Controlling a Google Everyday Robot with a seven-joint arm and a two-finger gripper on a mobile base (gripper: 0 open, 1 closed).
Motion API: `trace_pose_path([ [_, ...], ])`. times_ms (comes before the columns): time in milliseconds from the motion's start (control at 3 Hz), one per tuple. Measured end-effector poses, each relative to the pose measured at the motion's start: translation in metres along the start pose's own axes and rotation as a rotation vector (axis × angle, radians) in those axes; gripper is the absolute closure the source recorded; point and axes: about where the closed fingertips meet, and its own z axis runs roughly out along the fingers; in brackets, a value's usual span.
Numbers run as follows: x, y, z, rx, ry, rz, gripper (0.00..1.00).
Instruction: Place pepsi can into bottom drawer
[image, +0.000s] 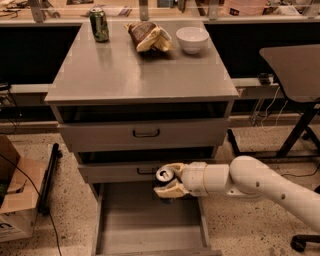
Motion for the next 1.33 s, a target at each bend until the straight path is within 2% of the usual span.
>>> trace_pose_path([
  [333, 0.068, -0.003, 0.016, -0.018, -0.067, 0.058, 1.0],
  [667, 0.068, -0.003, 0.016, -0.018, -0.067, 0.058, 1.0],
  [1000, 0.08, 0.0, 0.045, -0.032, -0.074, 0.047, 1.0],
  [1333, 0.106, 0.002, 0.094, -0.095, -0.106, 0.047, 1.0],
])
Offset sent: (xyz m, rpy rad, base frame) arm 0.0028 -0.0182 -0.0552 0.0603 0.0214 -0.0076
